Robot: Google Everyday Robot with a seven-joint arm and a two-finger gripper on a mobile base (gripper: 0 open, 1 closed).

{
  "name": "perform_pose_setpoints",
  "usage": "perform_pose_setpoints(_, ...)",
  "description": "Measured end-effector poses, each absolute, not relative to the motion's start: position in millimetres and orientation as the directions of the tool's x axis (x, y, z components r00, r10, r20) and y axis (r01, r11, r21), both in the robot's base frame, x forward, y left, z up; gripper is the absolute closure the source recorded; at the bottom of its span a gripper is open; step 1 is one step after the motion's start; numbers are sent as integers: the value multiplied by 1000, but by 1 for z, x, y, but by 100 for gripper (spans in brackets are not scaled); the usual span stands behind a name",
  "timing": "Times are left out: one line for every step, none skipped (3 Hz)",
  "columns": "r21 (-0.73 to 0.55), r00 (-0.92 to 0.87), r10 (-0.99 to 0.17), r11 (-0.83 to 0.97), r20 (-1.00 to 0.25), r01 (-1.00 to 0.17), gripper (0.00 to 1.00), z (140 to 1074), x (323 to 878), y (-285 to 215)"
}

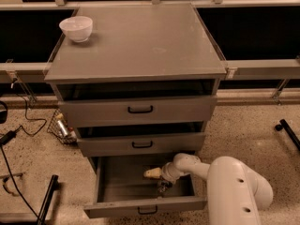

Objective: Pick water bottle from bottom drawer and place on counter

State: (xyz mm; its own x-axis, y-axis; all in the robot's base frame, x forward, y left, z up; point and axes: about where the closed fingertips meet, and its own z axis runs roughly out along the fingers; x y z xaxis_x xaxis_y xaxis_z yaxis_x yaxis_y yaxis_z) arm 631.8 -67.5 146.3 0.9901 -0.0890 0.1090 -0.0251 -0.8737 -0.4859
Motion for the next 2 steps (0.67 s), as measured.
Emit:
perform_pose_setpoints(-479, 991, -85, -877, 107, -24, 18, 143, 632, -67)
perform_pose_setpoints(-475, 991, -83, -879, 105, -23, 33, 141, 633, -66)
